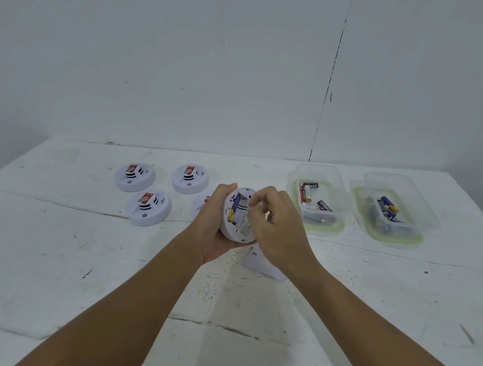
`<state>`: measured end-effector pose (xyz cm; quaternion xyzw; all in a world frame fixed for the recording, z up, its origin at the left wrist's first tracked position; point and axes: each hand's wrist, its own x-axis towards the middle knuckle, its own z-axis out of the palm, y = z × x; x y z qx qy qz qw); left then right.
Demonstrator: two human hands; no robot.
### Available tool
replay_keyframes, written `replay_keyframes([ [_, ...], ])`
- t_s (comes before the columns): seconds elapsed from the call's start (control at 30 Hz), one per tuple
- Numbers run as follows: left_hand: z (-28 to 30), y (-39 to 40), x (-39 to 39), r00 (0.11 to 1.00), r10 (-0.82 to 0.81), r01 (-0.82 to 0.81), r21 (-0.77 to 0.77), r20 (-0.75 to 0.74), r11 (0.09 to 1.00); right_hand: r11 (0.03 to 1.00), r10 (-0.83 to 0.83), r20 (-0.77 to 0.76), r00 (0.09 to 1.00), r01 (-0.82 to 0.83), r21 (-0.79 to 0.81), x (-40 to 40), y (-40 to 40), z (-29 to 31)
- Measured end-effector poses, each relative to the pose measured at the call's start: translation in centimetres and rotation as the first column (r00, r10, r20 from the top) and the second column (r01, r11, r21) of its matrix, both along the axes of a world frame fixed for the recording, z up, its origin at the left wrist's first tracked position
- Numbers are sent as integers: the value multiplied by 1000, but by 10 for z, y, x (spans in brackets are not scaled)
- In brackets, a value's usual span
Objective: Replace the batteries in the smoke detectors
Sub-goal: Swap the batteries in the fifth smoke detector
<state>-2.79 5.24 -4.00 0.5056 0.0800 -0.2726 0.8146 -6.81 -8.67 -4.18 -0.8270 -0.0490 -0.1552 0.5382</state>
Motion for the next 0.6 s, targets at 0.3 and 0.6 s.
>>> replay_keyframes([
  [0.3, -4, 4, 8, 999, 7, -9, -37, -50, 999, 972, 61, 247, 967, -1, -234, 5, -4, -12],
  [0.6, -10, 5, 12, 999, -21, 21, 5, -43, 1000, 937, 75, 258, 963, 20, -348, 6, 0, -14],
])
